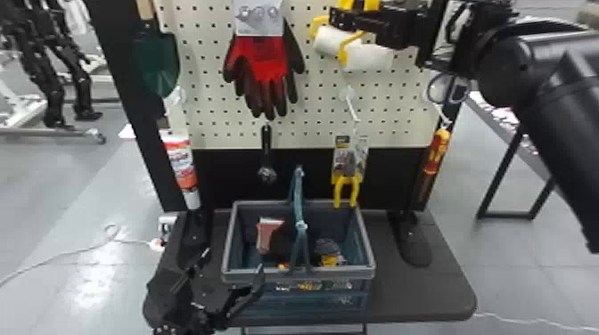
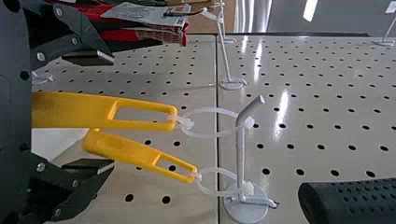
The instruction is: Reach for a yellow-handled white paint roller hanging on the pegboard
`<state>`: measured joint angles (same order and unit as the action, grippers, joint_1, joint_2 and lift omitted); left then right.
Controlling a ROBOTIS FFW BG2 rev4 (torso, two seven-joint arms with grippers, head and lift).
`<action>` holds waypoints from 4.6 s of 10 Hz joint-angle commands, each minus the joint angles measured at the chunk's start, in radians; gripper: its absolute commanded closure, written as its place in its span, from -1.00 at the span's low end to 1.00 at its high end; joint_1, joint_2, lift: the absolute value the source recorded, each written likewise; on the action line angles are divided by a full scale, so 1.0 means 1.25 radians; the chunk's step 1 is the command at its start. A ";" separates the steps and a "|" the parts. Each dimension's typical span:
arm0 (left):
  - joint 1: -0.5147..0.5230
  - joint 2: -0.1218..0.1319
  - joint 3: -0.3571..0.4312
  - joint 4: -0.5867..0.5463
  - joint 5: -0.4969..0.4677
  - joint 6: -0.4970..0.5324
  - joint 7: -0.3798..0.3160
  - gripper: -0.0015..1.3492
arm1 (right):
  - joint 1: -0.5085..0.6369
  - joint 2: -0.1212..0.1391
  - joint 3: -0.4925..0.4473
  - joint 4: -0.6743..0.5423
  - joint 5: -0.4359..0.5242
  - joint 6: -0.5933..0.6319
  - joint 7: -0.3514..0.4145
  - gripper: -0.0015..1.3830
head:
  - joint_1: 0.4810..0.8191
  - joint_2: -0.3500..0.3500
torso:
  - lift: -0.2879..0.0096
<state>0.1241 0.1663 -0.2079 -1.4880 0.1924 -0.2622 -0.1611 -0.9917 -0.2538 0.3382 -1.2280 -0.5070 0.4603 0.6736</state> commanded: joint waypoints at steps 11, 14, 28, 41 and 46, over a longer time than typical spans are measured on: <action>0.005 0.014 -0.004 -0.001 0.009 -0.009 0.000 -0.85 | -0.013 -0.069 0.044 -0.030 -0.030 0.026 0.000 0.86 | -0.60 0.00 | 0.26; 0.005 0.014 -0.004 -0.001 0.009 -0.007 0.000 -0.85 | -0.009 -0.069 0.044 -0.030 -0.034 0.024 0.001 0.86 | -0.60 0.00 | 0.26; 0.006 0.015 -0.007 -0.001 0.015 -0.010 0.000 -0.85 | 0.085 -0.051 -0.044 -0.095 0.026 -0.020 -0.076 -0.71 | -0.60 0.00 | 0.26; 0.221 -0.042 0.153 -0.113 0.002 -0.095 0.179 -1.00 | 1.122 0.204 -0.439 -0.310 0.247 -0.546 -0.147 -0.84 | -0.60 0.00 | 0.26; 0.227 -0.027 0.114 -0.123 0.057 -0.088 0.236 -1.00 | 1.072 0.204 -0.445 -0.262 0.244 -0.599 -0.154 -1.00 | -0.60 0.00 | 0.26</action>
<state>0.4064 0.1332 -0.0598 -1.6426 0.2582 -0.3761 0.1327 0.3452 -0.0046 -0.2163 -1.5514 -0.1947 -0.2865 0.4849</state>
